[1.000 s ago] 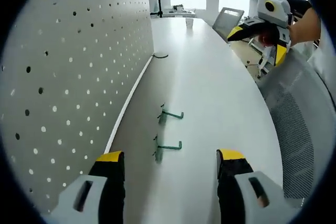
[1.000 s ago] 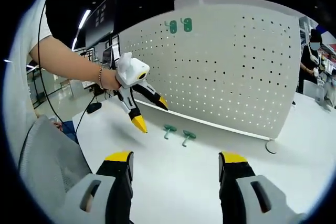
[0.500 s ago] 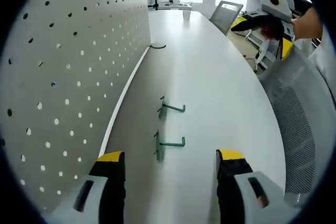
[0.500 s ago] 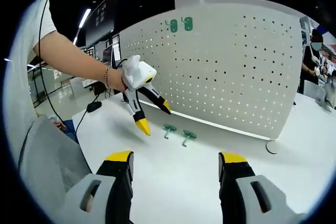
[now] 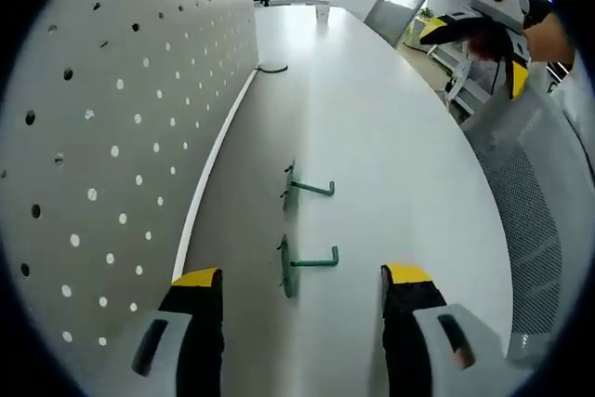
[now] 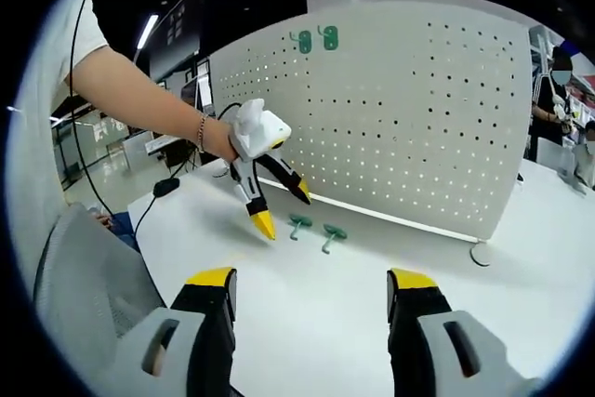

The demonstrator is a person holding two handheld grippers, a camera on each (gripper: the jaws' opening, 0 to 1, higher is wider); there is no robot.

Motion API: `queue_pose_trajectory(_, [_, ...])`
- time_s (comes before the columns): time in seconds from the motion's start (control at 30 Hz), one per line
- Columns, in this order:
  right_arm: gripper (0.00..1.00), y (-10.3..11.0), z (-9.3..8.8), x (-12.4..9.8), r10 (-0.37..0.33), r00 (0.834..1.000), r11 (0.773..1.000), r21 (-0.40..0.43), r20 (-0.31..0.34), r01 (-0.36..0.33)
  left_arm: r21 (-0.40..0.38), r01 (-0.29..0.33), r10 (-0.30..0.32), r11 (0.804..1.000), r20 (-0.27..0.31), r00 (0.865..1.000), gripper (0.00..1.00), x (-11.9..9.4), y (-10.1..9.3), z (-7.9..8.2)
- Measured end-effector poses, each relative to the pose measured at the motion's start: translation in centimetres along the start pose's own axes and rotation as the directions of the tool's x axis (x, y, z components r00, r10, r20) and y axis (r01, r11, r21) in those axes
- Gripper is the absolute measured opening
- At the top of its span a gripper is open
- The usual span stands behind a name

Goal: Insert the hook assembly into the mounting plate slot until the hook locks in place.

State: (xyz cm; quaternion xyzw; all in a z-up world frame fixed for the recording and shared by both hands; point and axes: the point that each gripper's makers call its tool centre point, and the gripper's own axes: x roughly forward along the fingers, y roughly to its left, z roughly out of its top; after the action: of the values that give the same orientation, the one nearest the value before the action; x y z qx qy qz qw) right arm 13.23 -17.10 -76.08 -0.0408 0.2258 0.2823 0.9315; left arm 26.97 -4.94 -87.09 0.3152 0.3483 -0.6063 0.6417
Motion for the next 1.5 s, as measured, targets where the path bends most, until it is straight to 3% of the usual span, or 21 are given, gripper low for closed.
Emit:
queue_pose_trajectory(0.23, [0.63, -0.2, -0.1, -0.2, -0.007, 1.000, 1.000, 0.005, 0.001, 0.007, 0.013, 0.019, -0.018, 1.000, -0.040, 0.999, 0.69, 1.0, -0.2, -0.9])
queue_pose_trajectory(0.43, [0.63, -0.2, -0.2, -0.3, -0.008, 1.000, 1.000, 0.013, 0.001, 0.008, 0.052, 0.000, 0.002, 0.999, -0.031, 1.000, 0.62, 1.1, 0.4, -0.6])
queue_pose_trajectory(0.63, [0.62, -0.2, -0.2, -0.3, -0.007, 1.000, 1.000, 0.017, 0.002, 0.007, 0.042, -0.004, 0.005, 0.999, -0.027, 1.000, 0.59, 1.1, 0.4, -0.6])
queue_pose_trajectory(0.83, [0.62, -0.3, 0.0, -0.4, -0.011, 1.000, 1.000, 0.023, 0.014, 0.011, 0.035, -0.014, 0.015, 0.999, -0.018, 1.000, 0.46, 0.9, 0.9, -0.6])
queue_pose_trajectory(1.0, [0.62, -0.5, 0.0, -0.6, -0.018, 1.000, 0.999, 0.029, 0.019, 0.018, 0.041, -0.021, 0.022, 0.999, -0.018, 1.000, 0.29, 0.8, 0.8, -0.6])
queue_pose_trajectory(1.13, [0.62, -0.6, 0.1, -0.6, -0.023, 0.999, 0.999, 0.029, 0.023, 0.022, 0.009, -0.043, 0.043, 0.999, -0.003, 0.999, 0.25, 0.7, 1.0, -0.5])
queue_pose_trajectory(1.5, [0.61, -0.9, 0.0, -0.8, -0.031, 0.999, 0.999, 0.031, 0.022, 0.030, 0.021, -0.086, 0.086, 0.996, -0.023, 0.996, 0.05, 0.4, 1.4, -1.1])
